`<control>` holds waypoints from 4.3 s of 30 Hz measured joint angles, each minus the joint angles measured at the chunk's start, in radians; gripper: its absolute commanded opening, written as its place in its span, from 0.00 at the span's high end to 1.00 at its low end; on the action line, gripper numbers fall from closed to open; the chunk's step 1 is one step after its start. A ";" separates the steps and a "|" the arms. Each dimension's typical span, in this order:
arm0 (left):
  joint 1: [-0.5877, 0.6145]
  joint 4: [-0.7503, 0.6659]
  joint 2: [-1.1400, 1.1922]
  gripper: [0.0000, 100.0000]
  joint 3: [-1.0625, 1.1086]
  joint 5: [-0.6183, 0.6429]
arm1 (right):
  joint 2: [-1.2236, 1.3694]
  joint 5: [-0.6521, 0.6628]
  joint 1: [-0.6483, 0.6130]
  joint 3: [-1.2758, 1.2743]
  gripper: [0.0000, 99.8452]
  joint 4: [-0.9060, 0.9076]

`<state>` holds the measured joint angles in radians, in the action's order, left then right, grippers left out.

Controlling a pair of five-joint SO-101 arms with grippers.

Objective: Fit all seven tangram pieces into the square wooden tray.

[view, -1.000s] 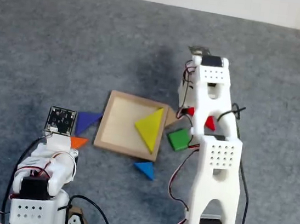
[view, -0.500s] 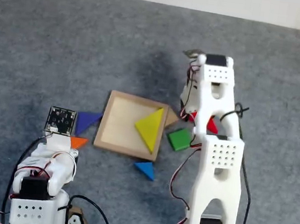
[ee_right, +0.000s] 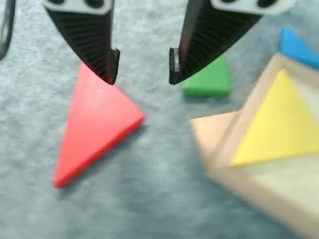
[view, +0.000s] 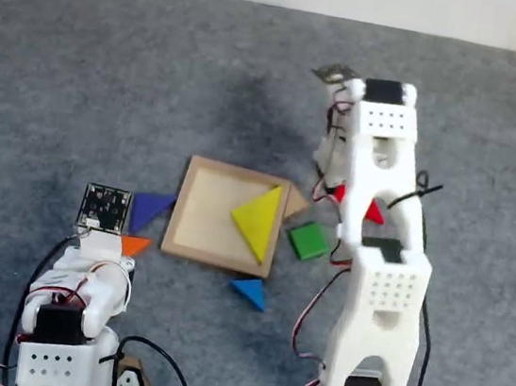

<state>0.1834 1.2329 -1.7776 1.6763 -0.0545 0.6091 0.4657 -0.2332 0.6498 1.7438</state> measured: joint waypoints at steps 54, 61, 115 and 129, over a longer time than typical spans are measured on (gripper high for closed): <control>0.000 0.000 0.000 1.00 0.000 0.000 | 0.146 -0.074 0.075 -0.058 0.67 -0.236; 0.000 0.000 0.000 1.00 0.000 0.000 | 0.242 -0.075 0.072 -0.041 0.67 -0.235; 0.000 0.000 0.000 1.00 0.000 0.000 | 0.031 0.218 -0.417 -0.051 0.93 -0.198; 0.000 0.000 0.000 1.00 0.000 0.000 | 0.149 0.377 -0.443 -0.051 0.81 -0.232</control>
<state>0.1834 1.2329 -1.7776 1.6763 -0.0545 0.7580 0.8431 -0.6767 0.5992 1.5121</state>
